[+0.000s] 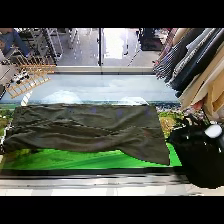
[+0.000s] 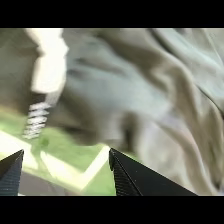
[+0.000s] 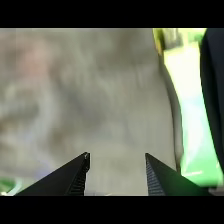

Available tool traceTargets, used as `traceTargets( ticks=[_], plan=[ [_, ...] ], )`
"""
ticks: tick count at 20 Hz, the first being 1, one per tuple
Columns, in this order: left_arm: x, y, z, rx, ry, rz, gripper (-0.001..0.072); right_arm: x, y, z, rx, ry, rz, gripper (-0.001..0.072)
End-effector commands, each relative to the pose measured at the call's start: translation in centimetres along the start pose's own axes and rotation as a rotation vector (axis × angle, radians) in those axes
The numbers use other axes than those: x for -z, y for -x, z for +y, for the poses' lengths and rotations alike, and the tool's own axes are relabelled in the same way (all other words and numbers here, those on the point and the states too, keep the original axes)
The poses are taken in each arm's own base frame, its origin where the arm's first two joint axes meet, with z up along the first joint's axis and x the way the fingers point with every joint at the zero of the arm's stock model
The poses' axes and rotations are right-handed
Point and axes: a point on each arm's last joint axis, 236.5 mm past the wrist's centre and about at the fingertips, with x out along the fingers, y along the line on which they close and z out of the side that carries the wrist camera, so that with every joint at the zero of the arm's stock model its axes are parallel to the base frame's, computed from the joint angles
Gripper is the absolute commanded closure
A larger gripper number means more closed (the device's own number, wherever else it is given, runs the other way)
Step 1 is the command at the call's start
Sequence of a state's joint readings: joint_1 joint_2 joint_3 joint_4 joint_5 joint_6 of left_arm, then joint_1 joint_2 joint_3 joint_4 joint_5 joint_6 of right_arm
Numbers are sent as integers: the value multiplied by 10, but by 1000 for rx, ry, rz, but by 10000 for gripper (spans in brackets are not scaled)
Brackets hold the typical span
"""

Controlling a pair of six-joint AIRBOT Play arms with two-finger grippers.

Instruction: Fold the clothes and pants, and hang the long-sleeved shirts on hangers.

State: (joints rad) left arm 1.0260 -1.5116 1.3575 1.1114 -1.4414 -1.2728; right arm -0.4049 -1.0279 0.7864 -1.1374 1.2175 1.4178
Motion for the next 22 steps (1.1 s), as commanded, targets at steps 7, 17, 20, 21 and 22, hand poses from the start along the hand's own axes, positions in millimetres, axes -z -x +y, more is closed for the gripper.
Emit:
traceTargets(
  ticks=[7, 17, 20, 21, 22],
  plan=[
    [19, -44, 46, 68, 237, -196, 165, 76, 1, -51, 15, -84, 42, 188],
    [9, -68, 46, 72, 251, -195, 164, 52, -69, -31, -44, -16, 85, 453],
    [-7, -67, 34, 129, 288, -250, 340, 57, -60, -20, -65, 20, 112, 684],
    [-15, -64, 30, 155, 311, -281, 378, 57, -53, -16, -73, 33, 113, 684],
    [-22, -62, 28, 171, 329, -308, 379, 55, -46, -11, -79, 51, 105, 685]
  ],
)
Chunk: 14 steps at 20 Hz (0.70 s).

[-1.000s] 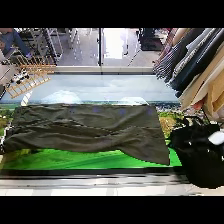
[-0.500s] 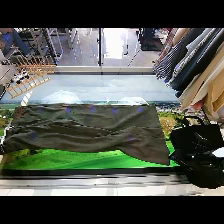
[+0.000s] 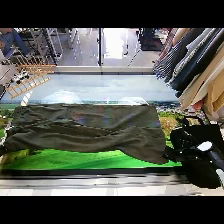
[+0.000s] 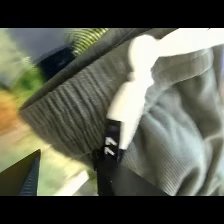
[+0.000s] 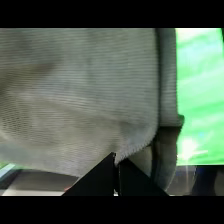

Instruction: Fold the clothes and pants, and hang the long-sleeved shirts on hangers.

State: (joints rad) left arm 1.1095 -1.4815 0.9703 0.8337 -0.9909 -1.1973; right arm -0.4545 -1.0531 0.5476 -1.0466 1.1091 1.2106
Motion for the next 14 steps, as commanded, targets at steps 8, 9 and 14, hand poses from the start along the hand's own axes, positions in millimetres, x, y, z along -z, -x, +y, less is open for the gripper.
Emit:
traceTargets(
  ticks=[8, 9, 14],
  plan=[
    [6, -11, -23, 105, 69, 33, 179, 3, 32, 27, -29, 87, -22, 685],
    [10, -14, -20, 95, 68, 49, 180, 3, 32, 28, -29, 87, -22, 685],
    [15, -36, -21, 128, 121, 85, 682, 5, 33, 29, -34, 86, -17, 685]
  ],
)
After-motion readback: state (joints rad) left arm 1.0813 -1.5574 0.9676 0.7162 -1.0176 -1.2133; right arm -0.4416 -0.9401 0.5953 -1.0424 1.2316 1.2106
